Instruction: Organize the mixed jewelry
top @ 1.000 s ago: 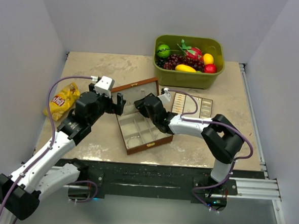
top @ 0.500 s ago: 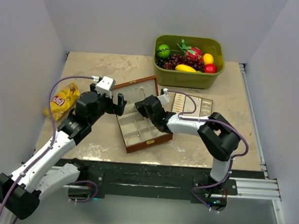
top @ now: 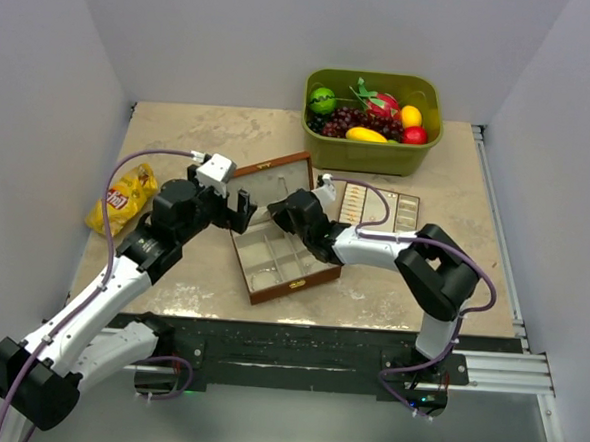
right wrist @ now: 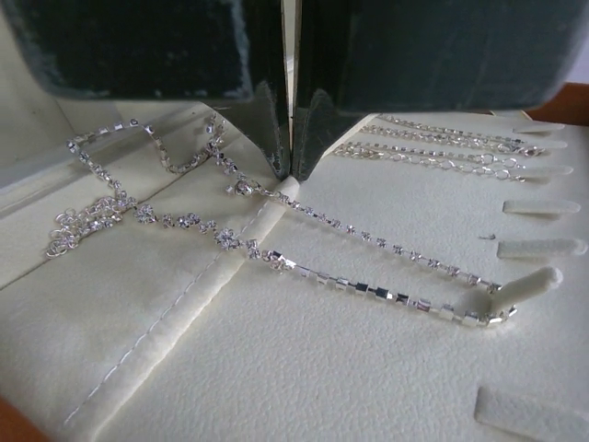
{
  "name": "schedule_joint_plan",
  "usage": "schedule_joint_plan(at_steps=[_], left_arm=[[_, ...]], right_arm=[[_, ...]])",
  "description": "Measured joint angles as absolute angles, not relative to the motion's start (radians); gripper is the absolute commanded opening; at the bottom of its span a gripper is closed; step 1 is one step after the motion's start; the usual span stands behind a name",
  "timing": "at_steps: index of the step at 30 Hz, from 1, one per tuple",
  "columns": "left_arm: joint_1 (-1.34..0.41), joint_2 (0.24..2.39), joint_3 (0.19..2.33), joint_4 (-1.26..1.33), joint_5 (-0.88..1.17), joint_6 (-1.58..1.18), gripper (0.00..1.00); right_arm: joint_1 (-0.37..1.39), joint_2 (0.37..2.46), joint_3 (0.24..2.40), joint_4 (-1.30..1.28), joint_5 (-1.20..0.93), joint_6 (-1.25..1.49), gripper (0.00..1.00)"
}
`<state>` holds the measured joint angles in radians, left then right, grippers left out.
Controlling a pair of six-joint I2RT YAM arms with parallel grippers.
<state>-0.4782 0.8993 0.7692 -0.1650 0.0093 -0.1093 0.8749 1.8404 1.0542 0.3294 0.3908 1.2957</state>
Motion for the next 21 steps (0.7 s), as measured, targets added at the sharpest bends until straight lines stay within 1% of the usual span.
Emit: schedule_joint_plan(at_steps=[8,14,21], left_arm=[[-0.478,0.930,0.769,-0.167,0.195,-0.038,1.00],[-0.478,1.005,0.769,-0.186,0.300,0.033,1.00],[-0.479,0.997,0.735,-0.151,0.336,0.124,1.00]], right_arm=[[0.876,1.747,0.952,0.369,0.344,1.260,0.00],[0.876,1.740,0.926,0.406,0.326,1.247,0.00],[0.876,1.731,0.895,0.447,0.318,1.241,0.00]])
